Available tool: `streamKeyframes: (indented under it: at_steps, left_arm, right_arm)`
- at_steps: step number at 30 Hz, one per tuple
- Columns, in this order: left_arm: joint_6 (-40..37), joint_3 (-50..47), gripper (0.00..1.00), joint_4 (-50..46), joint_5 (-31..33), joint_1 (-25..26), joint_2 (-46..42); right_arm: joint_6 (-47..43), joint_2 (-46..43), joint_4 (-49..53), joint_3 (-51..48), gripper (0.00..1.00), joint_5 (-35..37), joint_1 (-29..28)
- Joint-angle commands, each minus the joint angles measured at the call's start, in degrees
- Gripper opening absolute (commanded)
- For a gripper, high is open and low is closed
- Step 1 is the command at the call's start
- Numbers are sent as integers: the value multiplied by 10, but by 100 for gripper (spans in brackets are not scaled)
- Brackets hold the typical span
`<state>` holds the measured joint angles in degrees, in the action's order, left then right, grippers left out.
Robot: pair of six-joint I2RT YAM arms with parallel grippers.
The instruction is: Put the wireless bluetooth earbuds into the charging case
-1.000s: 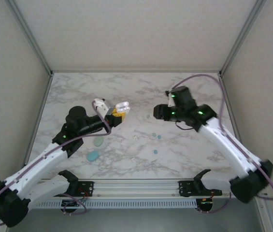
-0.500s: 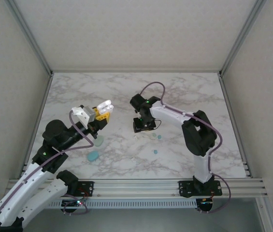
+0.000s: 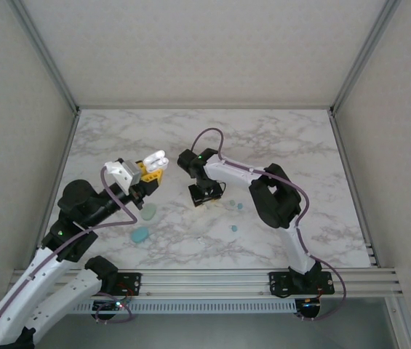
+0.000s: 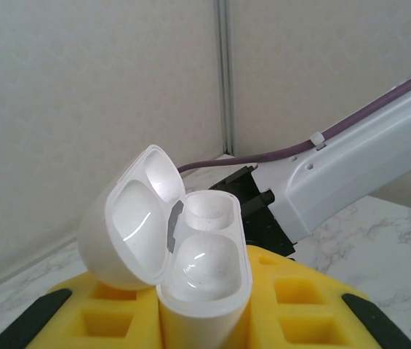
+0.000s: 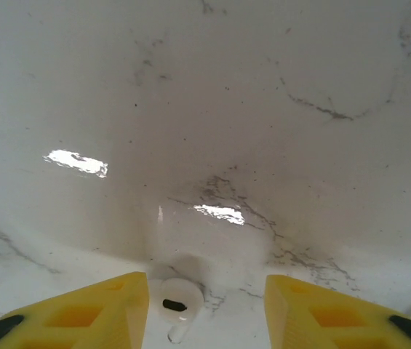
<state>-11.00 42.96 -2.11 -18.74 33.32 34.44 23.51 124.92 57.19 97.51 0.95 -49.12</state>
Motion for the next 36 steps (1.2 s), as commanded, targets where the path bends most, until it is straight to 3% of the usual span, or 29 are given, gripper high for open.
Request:
streamKeyframes:
  at_steps: [1,13,21,36]
  left_arm:
    - [-8,16,8,2,-3,2,4]
    - [-6,14,8,9,-4,2,13]
    - [-4,12,8,11,-8,2,17]
    - [-5,13,9,8,-9,2,19]
  right_arm:
    - [-10,11,22,19,47,5,-11]
    - [-7,15,26,32,49,-7,-15]
    - [-2,34,32,39,42,-7,-22]
    - [43,37,57,41,37,18,-31]
